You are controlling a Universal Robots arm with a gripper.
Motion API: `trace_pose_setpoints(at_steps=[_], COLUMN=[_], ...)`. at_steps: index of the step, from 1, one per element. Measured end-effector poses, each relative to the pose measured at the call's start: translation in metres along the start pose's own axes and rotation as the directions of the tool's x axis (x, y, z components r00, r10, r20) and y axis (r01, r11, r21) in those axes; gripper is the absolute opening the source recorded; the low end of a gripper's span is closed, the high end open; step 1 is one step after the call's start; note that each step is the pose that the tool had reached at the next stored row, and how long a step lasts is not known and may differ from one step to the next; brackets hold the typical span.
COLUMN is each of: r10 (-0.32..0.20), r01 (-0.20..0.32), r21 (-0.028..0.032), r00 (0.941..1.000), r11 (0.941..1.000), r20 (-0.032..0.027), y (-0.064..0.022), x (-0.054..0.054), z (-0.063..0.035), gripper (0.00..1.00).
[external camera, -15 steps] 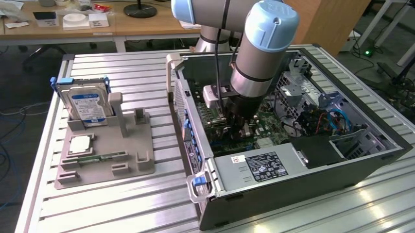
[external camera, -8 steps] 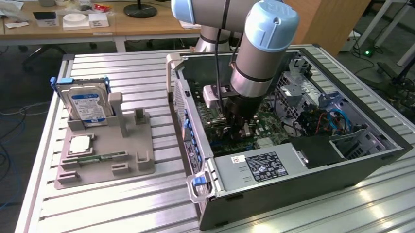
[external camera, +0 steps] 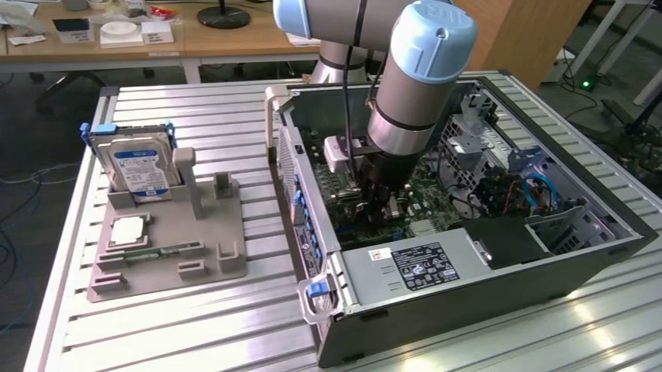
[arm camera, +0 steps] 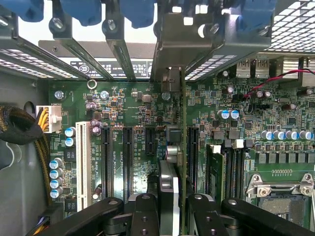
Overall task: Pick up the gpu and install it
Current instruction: 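Insert the gpu into the slot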
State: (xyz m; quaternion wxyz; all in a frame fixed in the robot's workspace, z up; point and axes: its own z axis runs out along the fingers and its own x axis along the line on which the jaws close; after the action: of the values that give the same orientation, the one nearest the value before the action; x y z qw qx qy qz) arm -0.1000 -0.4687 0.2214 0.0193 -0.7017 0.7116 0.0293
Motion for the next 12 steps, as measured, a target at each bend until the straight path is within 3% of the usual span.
trace_pose_setpoints(at_steps=[12], r10=[0.0], r01=[0.0], r21=[-0.0001], r00=[1.0], r11=[1.0], r20=[-0.0002], y=[0.0], x=[0.0002], z=[0.0027], gripper=[0.28])
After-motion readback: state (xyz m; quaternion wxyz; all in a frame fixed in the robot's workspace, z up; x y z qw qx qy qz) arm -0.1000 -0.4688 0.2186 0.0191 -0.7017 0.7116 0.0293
